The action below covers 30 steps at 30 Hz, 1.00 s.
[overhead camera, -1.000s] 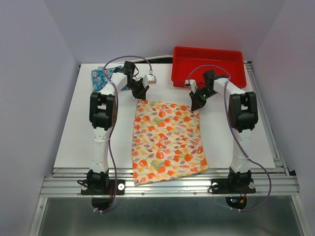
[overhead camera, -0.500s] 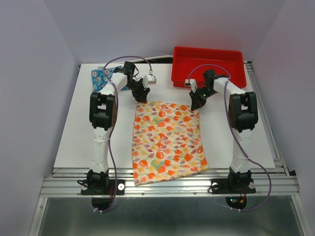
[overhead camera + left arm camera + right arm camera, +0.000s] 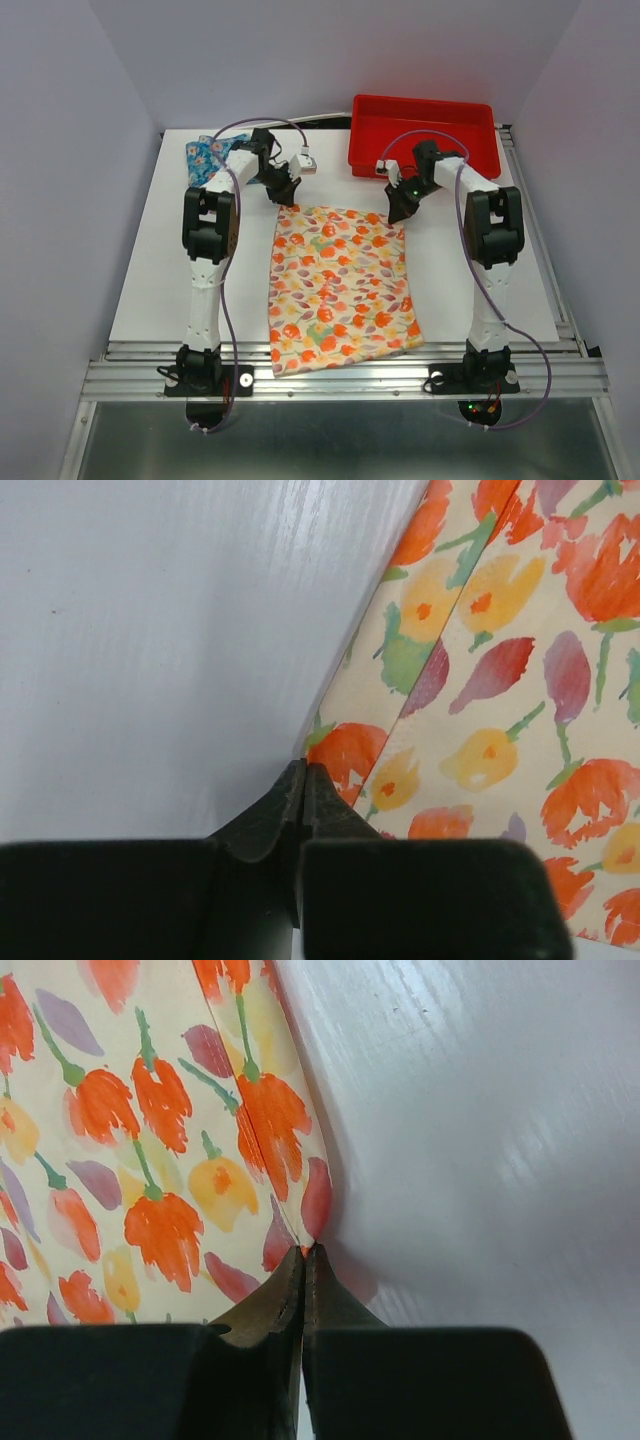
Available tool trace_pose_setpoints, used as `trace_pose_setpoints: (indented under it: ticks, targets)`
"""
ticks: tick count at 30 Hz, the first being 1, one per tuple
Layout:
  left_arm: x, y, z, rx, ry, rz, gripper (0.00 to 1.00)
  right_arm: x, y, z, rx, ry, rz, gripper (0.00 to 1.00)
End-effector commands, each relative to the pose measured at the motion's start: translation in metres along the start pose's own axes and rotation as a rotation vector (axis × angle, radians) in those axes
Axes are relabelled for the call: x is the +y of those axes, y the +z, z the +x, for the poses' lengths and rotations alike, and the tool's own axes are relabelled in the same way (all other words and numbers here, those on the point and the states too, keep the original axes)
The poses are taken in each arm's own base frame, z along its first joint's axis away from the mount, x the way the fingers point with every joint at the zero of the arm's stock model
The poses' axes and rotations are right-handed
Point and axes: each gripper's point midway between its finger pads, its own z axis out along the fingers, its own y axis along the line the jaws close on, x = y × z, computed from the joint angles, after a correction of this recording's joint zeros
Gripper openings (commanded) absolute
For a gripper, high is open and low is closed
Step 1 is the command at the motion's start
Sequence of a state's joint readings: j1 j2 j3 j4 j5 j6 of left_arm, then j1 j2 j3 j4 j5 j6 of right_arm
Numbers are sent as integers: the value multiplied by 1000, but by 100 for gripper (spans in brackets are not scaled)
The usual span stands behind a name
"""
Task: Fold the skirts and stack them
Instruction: Fold the skirt
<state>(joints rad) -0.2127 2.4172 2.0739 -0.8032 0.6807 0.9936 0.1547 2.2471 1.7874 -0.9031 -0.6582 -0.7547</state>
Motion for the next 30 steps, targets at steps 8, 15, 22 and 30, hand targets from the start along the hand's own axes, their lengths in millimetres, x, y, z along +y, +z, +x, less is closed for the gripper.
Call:
trace_pose_setpoints:
  ticks: [8, 15, 22, 30]
  targets:
    - [40, -71, -74, -131, 43, -237, 0, -22, -44, -48, -122, -21, 95, 1]
    - [46, -118, -112, -185, 102, -353, 0, -24, -71, -67, -160, -73, 157, 1]
    - [28, -179, -153, -276, 157, -473, 0, -10, -106, -95, -241, -134, 214, 1]
    - [-1, -209, -155, -231, 205, -513, 0, 4, -136, -115, -297, -210, 263, 1]
